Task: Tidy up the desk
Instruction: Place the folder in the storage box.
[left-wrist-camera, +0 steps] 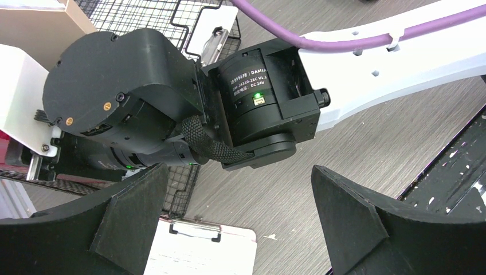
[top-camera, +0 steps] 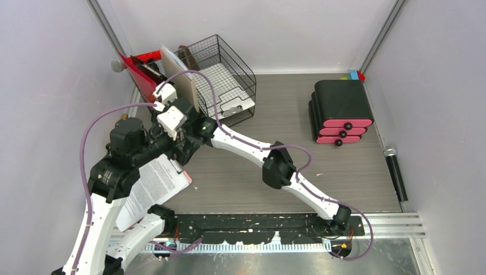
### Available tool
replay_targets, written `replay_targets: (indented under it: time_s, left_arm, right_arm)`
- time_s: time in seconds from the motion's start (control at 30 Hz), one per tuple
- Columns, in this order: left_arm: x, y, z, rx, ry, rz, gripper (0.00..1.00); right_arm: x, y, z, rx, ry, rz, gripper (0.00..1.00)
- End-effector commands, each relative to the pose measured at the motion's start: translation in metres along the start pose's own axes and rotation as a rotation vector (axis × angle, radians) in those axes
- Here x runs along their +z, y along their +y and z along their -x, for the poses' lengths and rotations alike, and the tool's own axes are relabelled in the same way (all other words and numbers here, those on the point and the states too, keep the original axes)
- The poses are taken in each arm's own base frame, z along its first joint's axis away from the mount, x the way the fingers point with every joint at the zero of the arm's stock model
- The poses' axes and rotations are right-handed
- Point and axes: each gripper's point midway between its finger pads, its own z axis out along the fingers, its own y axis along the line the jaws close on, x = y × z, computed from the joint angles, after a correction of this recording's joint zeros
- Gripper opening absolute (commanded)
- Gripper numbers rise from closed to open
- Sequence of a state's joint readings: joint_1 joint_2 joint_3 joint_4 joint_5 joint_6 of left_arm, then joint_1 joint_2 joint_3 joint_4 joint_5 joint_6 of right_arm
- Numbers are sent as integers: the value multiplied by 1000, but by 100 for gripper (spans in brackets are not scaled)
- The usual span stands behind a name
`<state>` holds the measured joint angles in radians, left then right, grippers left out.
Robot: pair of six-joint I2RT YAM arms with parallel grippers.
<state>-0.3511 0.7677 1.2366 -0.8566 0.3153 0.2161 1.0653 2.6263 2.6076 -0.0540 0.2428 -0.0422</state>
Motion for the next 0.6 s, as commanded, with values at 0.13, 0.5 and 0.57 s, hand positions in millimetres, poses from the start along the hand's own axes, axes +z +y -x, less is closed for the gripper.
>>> replay_targets:
  time_s: [0.13, 0.5, 0.57]
  left_arm:
    - [-2, 2, 23, 5, -76, 0, 99]
    - [-10, 4, 27, 8, -87, 26, 99]
    - [-12, 6, 30, 10, -93, 37, 99]
  right_arm:
    - [-13, -40, -36, 52, 158, -142, 30]
    - [-24, -32, -15, 74, 153, -115, 73]
    - [-27, -32, -9, 71, 154, -110, 75]
